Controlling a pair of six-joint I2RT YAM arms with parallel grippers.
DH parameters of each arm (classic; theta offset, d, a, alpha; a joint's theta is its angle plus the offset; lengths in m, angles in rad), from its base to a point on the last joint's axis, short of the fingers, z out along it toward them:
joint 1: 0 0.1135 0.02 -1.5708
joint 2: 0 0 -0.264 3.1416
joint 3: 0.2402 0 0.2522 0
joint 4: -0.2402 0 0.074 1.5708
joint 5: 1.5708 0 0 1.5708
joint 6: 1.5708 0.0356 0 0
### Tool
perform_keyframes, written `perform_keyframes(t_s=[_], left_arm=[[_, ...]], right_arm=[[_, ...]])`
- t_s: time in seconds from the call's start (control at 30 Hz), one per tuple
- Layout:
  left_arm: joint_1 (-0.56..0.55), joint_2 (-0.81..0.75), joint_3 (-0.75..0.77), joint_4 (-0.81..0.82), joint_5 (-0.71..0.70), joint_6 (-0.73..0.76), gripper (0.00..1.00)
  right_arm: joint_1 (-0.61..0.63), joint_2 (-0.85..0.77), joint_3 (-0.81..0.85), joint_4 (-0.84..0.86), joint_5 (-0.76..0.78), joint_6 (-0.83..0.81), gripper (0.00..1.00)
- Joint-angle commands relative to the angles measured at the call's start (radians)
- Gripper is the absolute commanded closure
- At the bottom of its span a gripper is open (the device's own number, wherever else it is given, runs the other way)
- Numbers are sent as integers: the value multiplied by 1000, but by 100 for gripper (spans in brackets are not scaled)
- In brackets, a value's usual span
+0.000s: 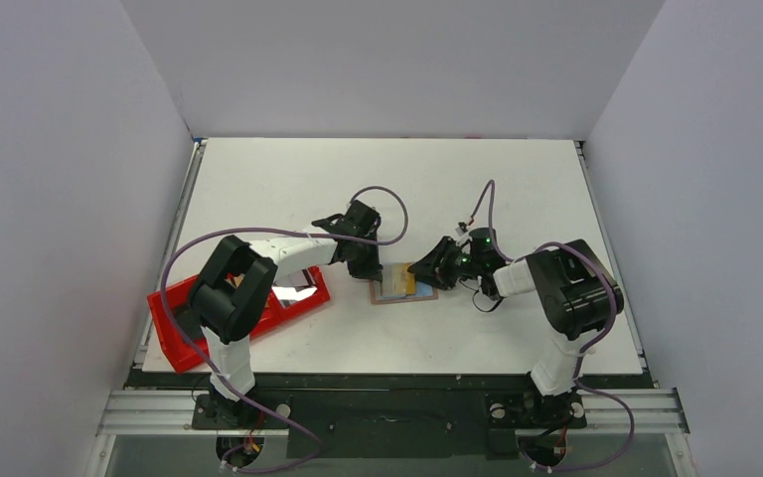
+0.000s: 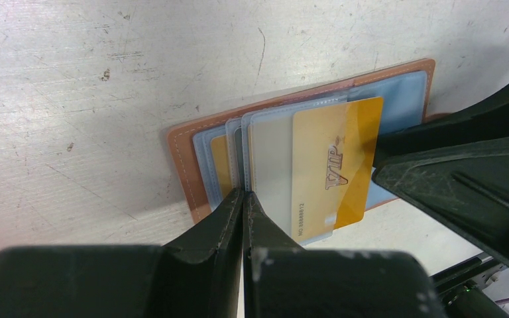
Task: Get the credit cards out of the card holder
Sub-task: Remove the credit card from the card holder.
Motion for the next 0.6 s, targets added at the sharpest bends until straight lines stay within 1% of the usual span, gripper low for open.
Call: perform_keyframes(t_s=[0.0,0.1,0.17,0.2,0.23,0.3,0.37,0.57], left_arm=[[-3,51,-42,-67,-38,17,100],[-4,52,-42,-66,-38,17,100],[-3,51,-45,-66,-38,15,100],[-4,51,-45,-67,-39,15,100],[-4,51,-46,-67,-39,14,100],[-4,51,-48,-67,-40,15,100],[-3,51,-48,-69,-40,14,100],[-1,49,-54,-67,-34,14,100]], right_arm=[[34,33,17,9,24,-22,69],[42,39,23,13,22,-18,73],[39,38,21,12,25,-17,79],[36,34,17,12,24,-17,84],[28,31,14,12,27,-17,87],[12,19,4,10,26,-22,95],[-8,6,-9,4,28,-28,99],[-57,-45,-19,-58,30,-72,100]])
